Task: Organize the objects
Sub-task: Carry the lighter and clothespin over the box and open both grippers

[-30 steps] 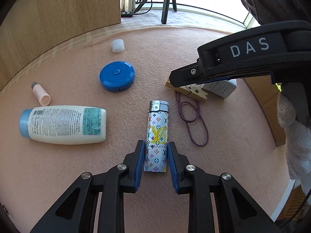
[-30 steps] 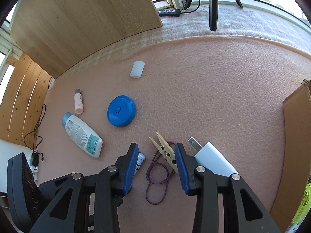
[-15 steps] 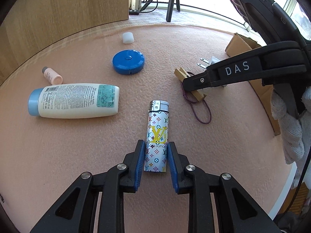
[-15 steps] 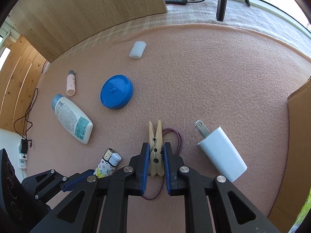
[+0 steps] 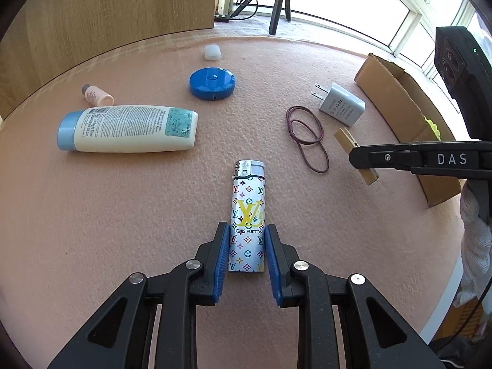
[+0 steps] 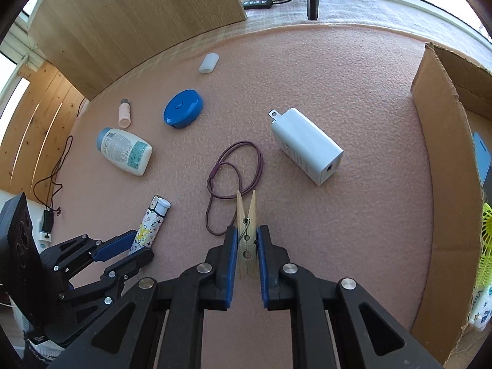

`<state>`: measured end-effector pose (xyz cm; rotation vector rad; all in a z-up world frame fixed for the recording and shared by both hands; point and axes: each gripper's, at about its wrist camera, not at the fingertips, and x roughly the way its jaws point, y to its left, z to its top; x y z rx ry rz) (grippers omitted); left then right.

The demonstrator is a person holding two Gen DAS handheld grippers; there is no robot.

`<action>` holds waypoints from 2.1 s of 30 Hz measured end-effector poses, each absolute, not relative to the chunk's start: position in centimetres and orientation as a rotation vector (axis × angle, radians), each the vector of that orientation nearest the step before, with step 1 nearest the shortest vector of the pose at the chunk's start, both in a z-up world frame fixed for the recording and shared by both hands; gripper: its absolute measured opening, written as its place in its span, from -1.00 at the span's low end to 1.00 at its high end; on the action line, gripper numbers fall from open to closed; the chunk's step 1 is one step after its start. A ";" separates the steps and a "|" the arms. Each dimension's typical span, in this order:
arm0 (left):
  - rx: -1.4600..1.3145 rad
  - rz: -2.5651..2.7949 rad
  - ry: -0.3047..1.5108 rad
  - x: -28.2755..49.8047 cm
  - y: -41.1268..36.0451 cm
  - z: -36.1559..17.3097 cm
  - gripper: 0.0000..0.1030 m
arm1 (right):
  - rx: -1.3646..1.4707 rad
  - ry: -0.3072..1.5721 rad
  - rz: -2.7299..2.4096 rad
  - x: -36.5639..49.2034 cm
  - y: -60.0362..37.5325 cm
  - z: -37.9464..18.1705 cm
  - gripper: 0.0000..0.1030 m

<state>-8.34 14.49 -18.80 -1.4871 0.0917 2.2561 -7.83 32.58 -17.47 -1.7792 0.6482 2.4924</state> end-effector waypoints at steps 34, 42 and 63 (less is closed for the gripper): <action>-1.355 2.218 0.128 -10.4 21.0 -13.9 -0.52 | -1.417 0.778 2.511 3.8 40.7 -10.6 -0.77; -1.240 2.170 0.179 -11.9 27.3 -11.1 -0.52 | -1.324 0.750 2.445 7.1 44.9 -9.2 -0.77; -1.152 2.045 0.272 -15.0 43.7 -9.5 -0.52 | -1.271 0.789 2.327 10.5 51.0 -10.8 -0.77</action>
